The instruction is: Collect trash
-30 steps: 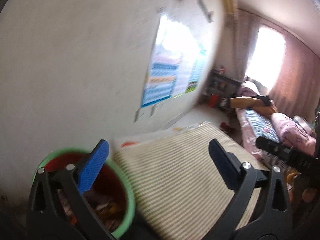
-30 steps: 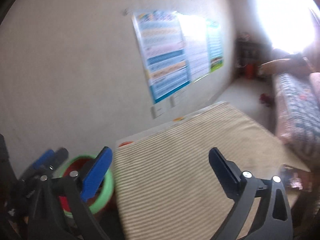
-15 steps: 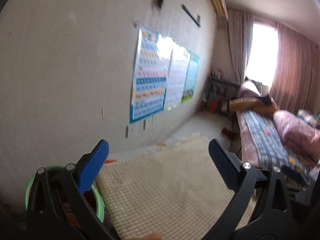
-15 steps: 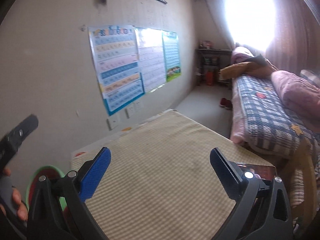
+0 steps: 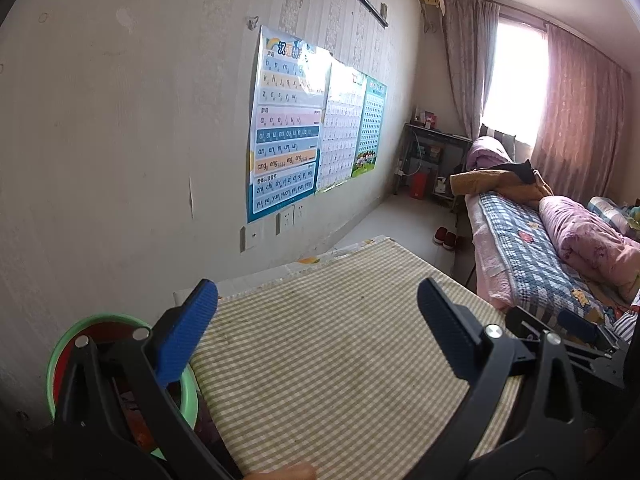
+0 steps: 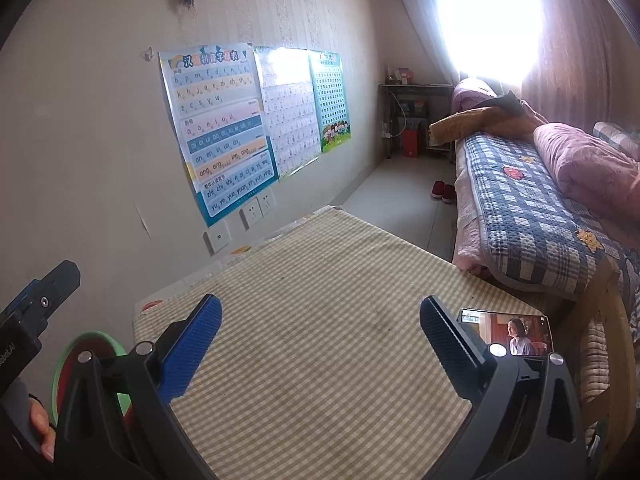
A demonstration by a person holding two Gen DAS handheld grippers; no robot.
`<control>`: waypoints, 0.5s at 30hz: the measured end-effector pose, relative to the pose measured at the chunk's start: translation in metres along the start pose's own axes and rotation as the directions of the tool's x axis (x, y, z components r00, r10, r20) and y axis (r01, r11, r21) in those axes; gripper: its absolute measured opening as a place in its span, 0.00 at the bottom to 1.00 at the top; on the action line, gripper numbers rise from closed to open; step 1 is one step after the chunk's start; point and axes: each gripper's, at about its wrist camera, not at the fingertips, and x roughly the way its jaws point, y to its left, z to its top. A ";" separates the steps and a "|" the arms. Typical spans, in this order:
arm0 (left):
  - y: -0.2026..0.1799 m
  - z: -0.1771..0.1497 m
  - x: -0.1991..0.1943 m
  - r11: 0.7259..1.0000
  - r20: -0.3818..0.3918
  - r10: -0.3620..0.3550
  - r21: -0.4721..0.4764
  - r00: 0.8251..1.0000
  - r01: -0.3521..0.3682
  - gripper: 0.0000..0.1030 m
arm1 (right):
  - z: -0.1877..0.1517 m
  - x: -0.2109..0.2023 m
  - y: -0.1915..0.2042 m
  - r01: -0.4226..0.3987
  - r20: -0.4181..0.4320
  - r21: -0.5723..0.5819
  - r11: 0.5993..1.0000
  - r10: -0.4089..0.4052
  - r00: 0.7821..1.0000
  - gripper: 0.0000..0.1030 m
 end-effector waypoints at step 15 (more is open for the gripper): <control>0.004 -0.004 0.009 1.000 -0.039 0.003 -0.020 0.999 -0.004 0.95 | -0.004 0.007 -0.003 0.006 -0.031 0.007 1.000 -0.006 0.999 0.93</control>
